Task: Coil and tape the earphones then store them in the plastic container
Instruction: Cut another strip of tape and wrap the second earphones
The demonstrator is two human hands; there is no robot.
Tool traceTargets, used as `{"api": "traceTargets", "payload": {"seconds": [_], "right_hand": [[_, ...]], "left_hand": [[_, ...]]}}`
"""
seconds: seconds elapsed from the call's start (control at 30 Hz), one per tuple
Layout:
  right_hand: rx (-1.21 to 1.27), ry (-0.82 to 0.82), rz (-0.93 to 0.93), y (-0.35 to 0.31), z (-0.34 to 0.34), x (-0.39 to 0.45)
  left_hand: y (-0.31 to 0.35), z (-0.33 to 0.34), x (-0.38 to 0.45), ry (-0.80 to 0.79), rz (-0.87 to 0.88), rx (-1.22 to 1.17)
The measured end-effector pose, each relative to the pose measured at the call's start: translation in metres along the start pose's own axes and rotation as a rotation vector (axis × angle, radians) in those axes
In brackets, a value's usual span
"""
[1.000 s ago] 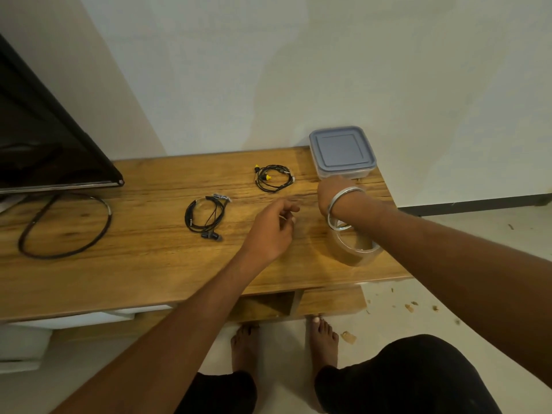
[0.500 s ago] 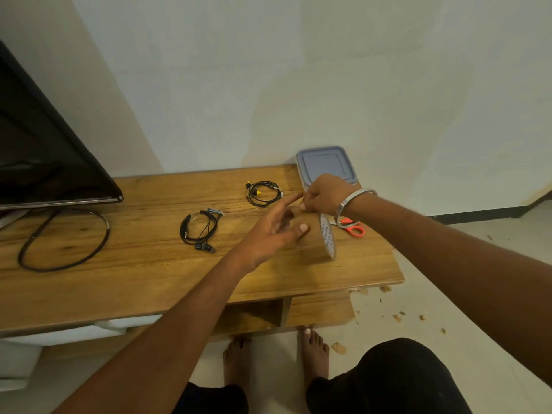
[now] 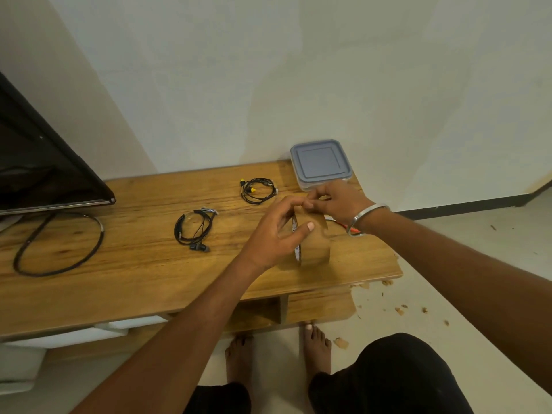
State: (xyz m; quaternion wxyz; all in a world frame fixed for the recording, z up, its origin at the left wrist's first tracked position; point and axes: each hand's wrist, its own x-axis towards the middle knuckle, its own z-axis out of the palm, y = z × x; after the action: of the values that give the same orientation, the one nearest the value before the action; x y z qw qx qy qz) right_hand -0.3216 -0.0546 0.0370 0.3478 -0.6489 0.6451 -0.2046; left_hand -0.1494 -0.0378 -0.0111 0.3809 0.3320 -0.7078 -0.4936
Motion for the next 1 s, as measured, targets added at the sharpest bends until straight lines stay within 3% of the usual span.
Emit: {"api": "traceTargets", "payload": {"seconds": [0.33, 0.57, 0.77, 1.0], "right_hand": [[0.363, -0.021, -0.019, 0.009, 0.001, -0.002], [0.122, 0.023, -0.122, 0.007, -0.004, 0.002], [0.070, 0.040, -0.161, 0.007, -0.006, 0.007], [-0.178, 0.061, -0.341, 0.008, -0.019, 0.009]], "left_hand": [[-0.005, -0.006, 0.004, -0.041, 0.048, 0.262], [-0.002, -0.007, 0.007, -0.089, 0.052, 0.283], [0.001, -0.010, 0.011, -0.110, 0.038, 0.242], [-0.004, -0.012, 0.022, -0.146, 0.015, 0.193]]}}
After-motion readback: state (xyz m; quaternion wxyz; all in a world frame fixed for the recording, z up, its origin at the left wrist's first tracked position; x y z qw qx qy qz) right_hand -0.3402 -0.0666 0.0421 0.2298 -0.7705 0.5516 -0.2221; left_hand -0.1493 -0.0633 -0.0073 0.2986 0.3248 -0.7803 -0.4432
